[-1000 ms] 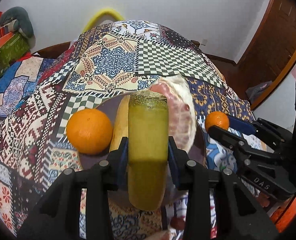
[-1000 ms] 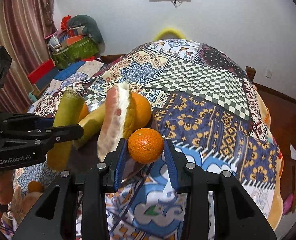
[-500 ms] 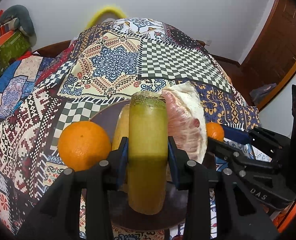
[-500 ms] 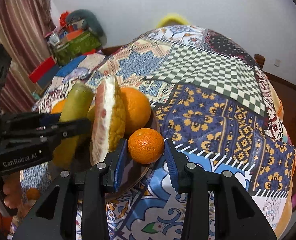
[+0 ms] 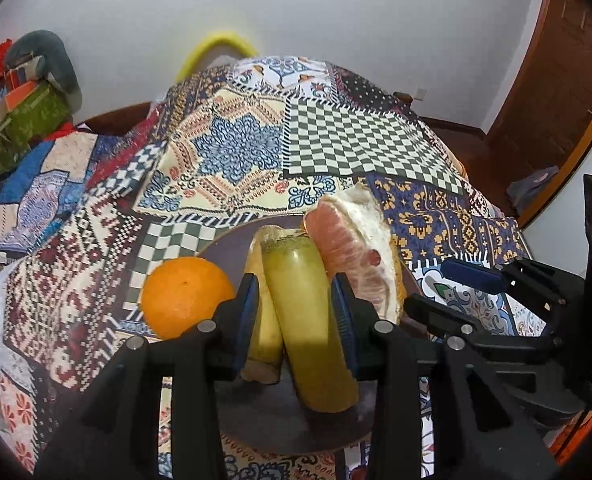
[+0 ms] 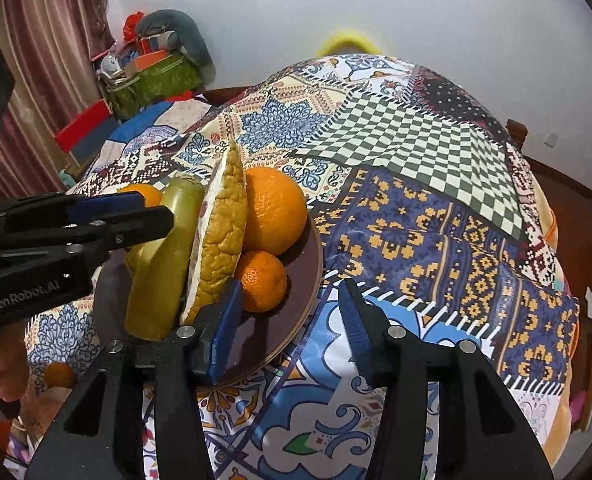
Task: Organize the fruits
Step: 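Set the corn cob on the purple plate with the left tool while the right tool places the mandarin there, then grasp a pink pomelo segment with the left tool while the right tool reaches toward a dark red date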
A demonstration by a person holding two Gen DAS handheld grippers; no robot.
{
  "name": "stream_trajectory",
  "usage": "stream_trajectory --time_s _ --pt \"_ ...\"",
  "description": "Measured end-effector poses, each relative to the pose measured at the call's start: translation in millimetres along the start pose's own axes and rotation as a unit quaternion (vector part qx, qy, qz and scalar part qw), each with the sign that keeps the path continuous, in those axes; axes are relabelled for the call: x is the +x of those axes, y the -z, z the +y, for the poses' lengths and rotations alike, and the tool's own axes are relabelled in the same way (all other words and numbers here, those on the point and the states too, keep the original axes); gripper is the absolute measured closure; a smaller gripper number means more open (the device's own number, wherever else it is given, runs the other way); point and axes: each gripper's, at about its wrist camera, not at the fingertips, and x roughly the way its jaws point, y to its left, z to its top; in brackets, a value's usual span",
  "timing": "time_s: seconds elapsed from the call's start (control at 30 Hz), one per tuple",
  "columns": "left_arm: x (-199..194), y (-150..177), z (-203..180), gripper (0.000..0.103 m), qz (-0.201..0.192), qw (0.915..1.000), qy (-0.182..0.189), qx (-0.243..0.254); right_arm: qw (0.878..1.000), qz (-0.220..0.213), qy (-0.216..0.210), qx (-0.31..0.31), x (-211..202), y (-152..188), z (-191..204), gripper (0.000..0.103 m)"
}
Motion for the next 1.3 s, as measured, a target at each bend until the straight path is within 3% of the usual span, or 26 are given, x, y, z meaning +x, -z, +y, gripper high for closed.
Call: stream_trajectory --time_s 0.6,0.8,1.3 --pt "-85 32 6 0.066 -0.030 0.9994 -0.016 -0.006 0.999 -0.052 0.010 -0.013 -72 8 33 0.053" --pt "-115 51 7 0.066 -0.037 0.9990 -0.023 -0.005 0.997 -0.068 0.011 -0.018 -94 18 48 0.047" --pt "-127 107 12 0.065 -0.003 0.9996 -0.021 -0.019 0.998 -0.058 0.009 -0.026 -108 53 74 0.045"
